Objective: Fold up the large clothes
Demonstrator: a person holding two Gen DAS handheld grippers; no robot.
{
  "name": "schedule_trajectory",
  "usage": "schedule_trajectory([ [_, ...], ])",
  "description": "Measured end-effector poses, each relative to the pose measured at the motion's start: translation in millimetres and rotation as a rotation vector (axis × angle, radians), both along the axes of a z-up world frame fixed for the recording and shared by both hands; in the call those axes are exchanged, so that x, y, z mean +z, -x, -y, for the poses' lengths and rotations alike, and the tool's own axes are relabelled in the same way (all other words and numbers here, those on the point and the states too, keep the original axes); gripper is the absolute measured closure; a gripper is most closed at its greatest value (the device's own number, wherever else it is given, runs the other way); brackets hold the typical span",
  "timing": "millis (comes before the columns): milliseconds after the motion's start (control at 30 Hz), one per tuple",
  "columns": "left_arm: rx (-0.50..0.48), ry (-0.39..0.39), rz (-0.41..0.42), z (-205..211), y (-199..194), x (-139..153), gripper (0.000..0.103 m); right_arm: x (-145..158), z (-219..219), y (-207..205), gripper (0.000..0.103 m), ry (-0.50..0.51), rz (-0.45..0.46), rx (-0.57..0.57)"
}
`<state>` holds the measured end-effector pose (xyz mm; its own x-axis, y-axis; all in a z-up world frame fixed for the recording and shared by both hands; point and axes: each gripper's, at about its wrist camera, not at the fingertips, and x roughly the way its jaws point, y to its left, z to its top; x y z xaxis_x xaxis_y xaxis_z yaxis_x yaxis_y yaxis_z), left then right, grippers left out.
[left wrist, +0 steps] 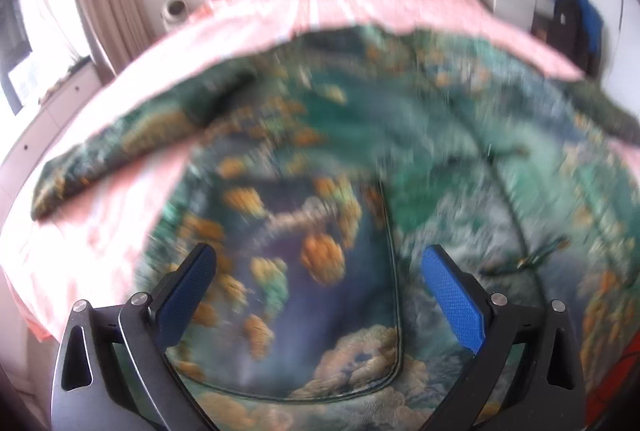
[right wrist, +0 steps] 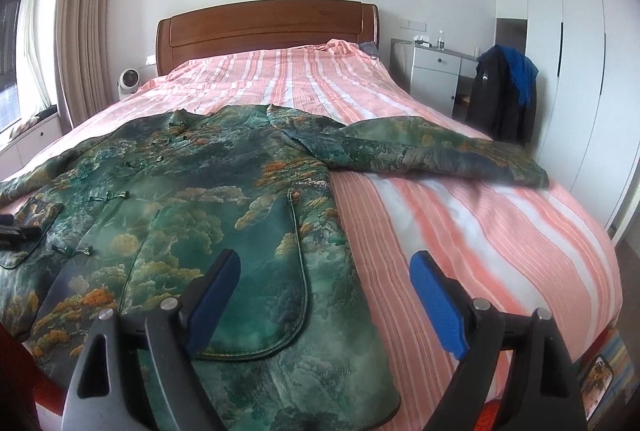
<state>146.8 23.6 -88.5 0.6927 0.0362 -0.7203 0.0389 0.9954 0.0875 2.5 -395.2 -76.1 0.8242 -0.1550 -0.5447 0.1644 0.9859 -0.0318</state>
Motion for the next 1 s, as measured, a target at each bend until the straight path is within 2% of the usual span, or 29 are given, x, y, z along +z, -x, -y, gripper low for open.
schedule_trajectory([
  [133, 0.024, 0.040, 0.082, -14, 0, 21, 0.000, 1, -4, 0, 0.014, 0.027, 0.006, -0.014],
  [300, 0.043, 0.027, 0.093, -29, -19, 32, 0.000, 2, -8, 3, 0.010, 0.063, 0.022, -0.026],
  [467, 0.159, 0.153, 0.115, -57, -6, 28, 0.000, -3, -17, -5, 0.010, 0.079, -0.007, -0.014],
  [533, 0.195, 0.176, 0.133, -64, 5, 23, 0.000, -3, -23, -6, 0.010, 0.099, -0.006, 0.003],
  [700, 0.209, 0.133, 0.135, -69, 22, 15, 0.000, -8, -34, -6, 0.010, 0.141, -0.020, 0.043],
  [1000, 0.229, 0.156, 0.119, -87, 21, 17, 0.000, -6, -35, -5, 0.010, 0.126, -0.014, 0.041],
])
